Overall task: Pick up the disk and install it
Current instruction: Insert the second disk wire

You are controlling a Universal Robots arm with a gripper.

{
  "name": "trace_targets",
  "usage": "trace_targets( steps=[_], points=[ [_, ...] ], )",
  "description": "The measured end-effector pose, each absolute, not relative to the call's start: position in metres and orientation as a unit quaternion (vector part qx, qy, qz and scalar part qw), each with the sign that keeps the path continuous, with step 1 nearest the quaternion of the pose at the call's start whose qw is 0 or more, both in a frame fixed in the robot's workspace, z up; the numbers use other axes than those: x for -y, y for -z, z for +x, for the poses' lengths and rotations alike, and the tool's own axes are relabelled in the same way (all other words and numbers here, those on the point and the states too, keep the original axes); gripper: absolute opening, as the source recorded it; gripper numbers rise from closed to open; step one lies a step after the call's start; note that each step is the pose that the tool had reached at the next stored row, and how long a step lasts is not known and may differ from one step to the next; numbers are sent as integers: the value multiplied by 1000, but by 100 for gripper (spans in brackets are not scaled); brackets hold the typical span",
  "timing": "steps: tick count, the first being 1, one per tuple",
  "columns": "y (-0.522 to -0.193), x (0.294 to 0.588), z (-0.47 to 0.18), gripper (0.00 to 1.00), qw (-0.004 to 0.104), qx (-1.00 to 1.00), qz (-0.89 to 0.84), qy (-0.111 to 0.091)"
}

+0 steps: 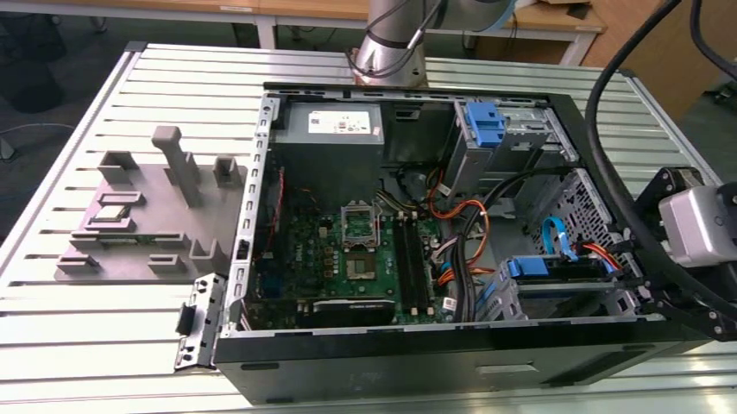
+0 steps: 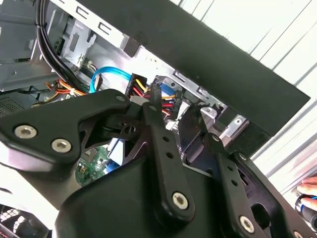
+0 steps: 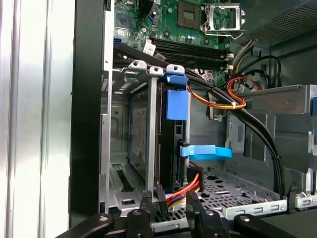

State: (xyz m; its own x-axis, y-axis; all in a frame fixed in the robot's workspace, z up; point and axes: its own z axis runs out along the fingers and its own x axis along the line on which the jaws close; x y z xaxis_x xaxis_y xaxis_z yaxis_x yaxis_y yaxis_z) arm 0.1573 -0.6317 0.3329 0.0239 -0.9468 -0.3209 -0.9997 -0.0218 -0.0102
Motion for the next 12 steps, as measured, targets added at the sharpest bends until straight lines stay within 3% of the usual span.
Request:
trace_targets(
  steps=[12],
  points=[
    [-331,631,153,39,115,-690,-706,-111]
  ],
)
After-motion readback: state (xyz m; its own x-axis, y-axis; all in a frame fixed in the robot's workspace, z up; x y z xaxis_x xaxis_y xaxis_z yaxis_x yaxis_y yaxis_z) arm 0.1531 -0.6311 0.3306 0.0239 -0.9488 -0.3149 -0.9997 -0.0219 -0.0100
